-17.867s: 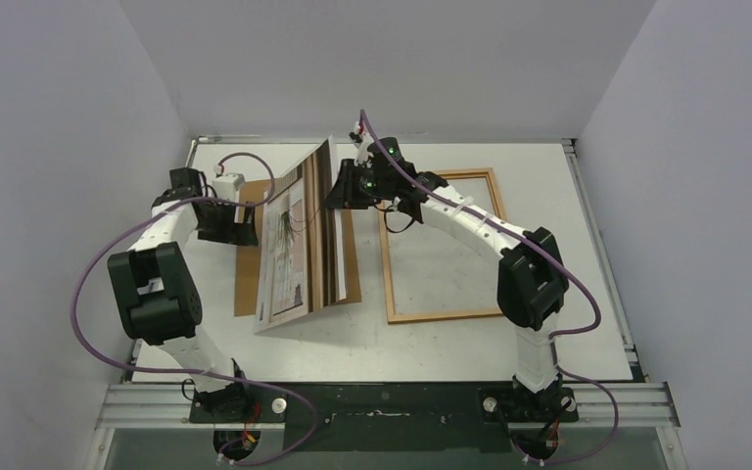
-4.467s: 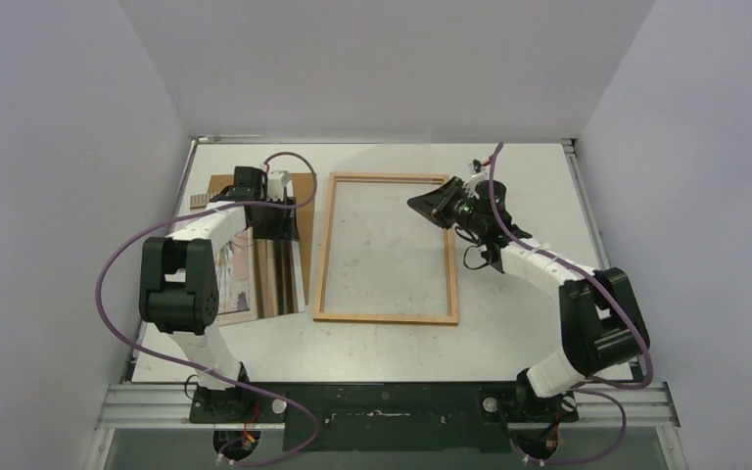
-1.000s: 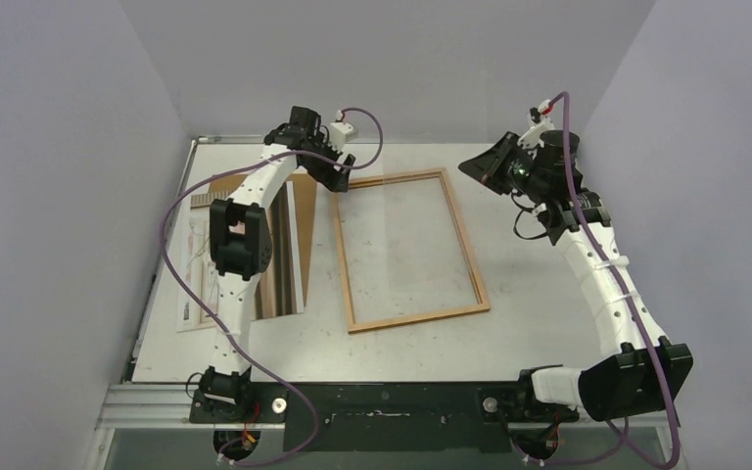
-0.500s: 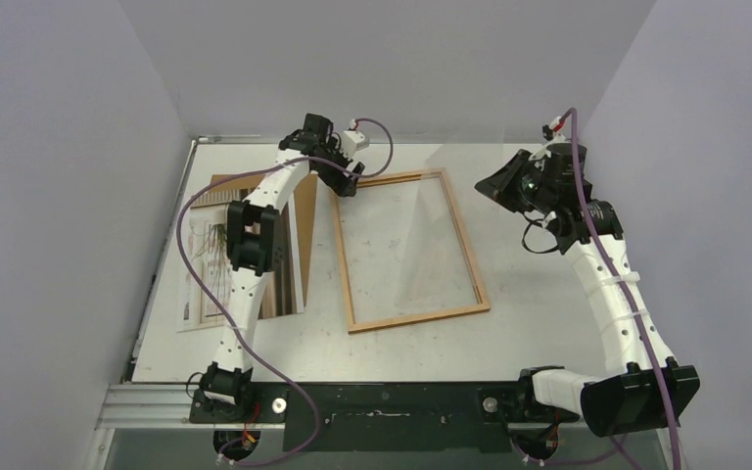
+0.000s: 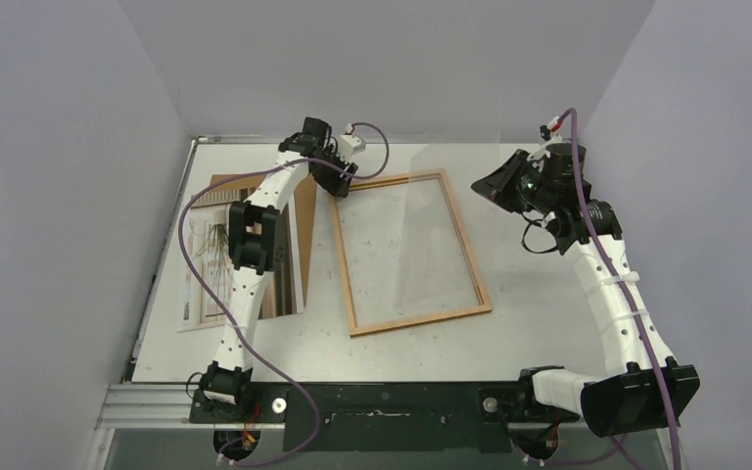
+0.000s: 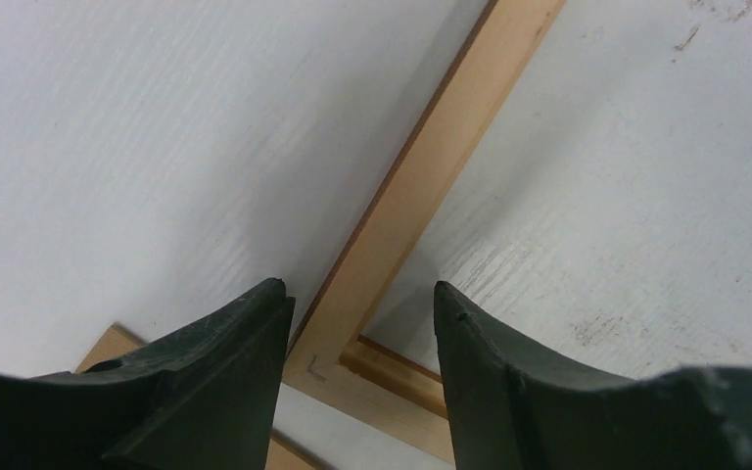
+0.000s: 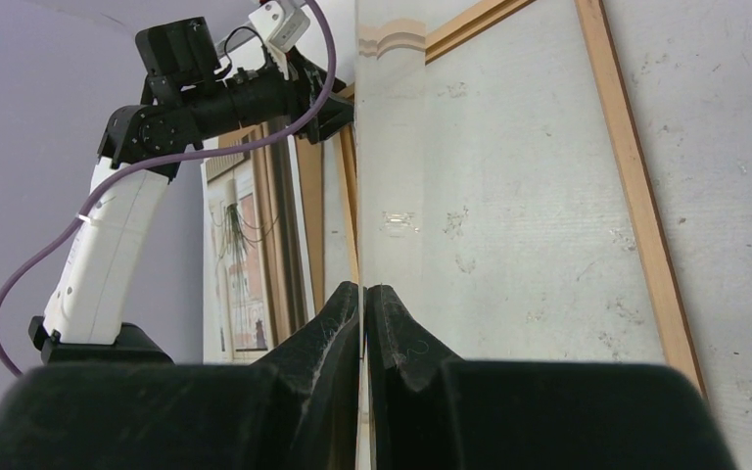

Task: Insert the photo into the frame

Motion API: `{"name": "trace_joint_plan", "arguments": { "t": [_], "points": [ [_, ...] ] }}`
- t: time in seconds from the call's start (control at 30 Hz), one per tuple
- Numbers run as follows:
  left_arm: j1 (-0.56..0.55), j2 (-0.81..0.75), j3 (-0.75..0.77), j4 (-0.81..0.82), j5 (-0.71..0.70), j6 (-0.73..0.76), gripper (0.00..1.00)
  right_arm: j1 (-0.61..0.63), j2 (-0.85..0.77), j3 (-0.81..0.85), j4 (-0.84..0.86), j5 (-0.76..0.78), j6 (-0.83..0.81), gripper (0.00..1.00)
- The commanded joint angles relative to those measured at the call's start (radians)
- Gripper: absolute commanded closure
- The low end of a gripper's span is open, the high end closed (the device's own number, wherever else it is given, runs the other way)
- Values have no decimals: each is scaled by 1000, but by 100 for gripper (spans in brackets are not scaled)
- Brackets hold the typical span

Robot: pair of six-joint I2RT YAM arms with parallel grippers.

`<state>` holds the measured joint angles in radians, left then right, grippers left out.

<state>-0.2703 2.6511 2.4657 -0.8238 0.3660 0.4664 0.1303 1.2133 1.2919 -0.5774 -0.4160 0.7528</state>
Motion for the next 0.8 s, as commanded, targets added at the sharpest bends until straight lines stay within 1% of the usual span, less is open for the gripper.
{"name": "trace_joint_plan", "arguments": {
  "t": [0.0, 0.1, 0.23, 0.43, 0.57, 0.7, 0.77],
  "points": [
    [17, -13, 3, -68, -16, -27, 51, -7, -31, 27, 59, -27, 19, 95],
    [26, -51, -62, -79, -27, -59, 60, -7, -41, 26, 52, -26, 12, 95],
    [36, -153, -244, -61, -40, -123, 62, -7, -42, 30, 41, -25, -3, 95],
    [39, -344, -588, 56, -65, -287, 67, -10, -12, 18, 77, -66, -7, 95],
    [49, -462, -817, 186, -76, -436, 73, -12, 29, 30, 103, -124, -15, 95],
    [54, -551, -959, 286, -90, -587, 75, -10, 58, 36, 126, -160, -18, 95],
    [52, -573, -991, 307, -72, -606, 75, -11, 65, 41, 131, -165, -20, 95]
  ]
}}
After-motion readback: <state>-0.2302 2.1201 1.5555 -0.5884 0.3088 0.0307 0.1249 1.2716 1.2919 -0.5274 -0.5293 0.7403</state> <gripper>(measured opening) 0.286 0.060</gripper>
